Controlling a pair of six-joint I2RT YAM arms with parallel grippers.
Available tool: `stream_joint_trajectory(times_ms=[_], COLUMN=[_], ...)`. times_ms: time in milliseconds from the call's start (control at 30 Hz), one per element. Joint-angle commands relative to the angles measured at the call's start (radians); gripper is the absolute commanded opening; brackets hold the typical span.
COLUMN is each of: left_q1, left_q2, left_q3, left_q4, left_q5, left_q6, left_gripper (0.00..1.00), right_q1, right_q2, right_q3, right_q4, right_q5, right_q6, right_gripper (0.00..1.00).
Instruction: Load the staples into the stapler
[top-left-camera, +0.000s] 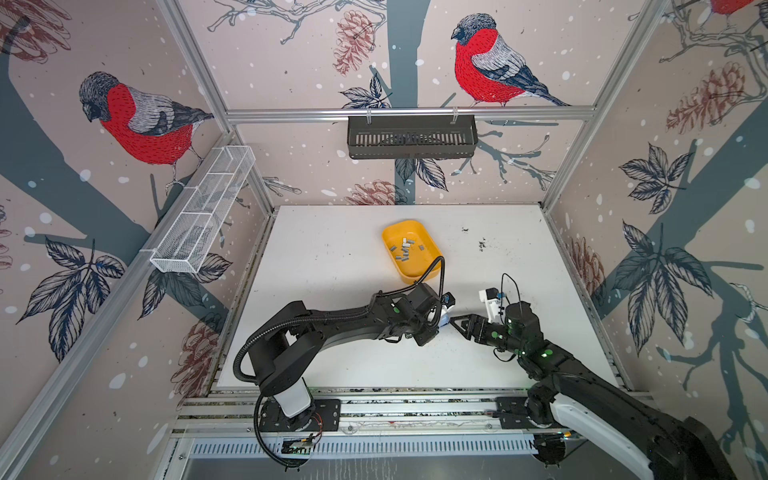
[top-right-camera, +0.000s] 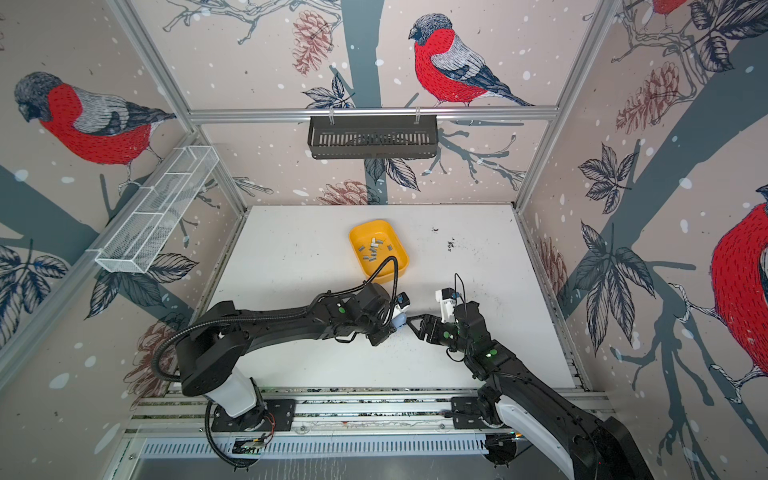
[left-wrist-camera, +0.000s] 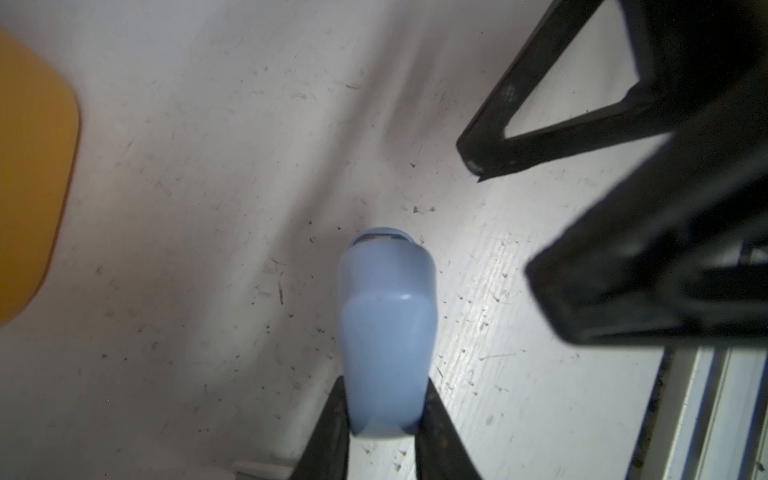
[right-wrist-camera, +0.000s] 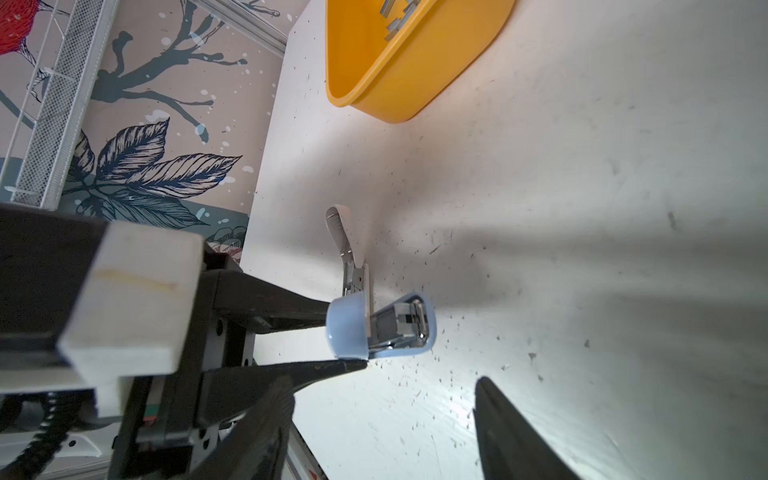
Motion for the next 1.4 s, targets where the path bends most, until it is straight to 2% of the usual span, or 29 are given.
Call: stream_joint_trajectory(times_ms=[0, 300, 600, 900, 1367], left_q1=[-0.004, -0.014, -0.020, -0.022, -0.022], left_q2=[-0.020, -0.043, -0.036, -0.025, -0.022], left_q3=[0.006, 0.005, 0.005, 0.006, 0.005], left_q4=[0.032, 0.043, 0.045, 0.046, 0.053], left_q5=[0.024, 0.030, 0.030, 0.036, 0.036], left_q6=[-0.014, -0.024, -0.030, -0.030, -0.033], left_gripper=[0.15, 0.15, 0.15, 0.15, 0.15], right_q1=[-0.001, -0.001, 0.000, -0.001, -0.001], right_q2=[0.032, 0.137, 0.160, 0.163, 0.163], right_q3=[-0.002, 0.038, 0.041, 0.043, 0.038], right_q4=[0.129, 0.189, 0.224, 0.218, 0.215], right_q5=[-0.057, -0.097, -0.088, -0.081, -0.079], right_q6=[0.051, 0.058, 0.078, 0.073, 0.069], right_gripper=[0.76, 0.77, 0.57, 0.45, 0.41])
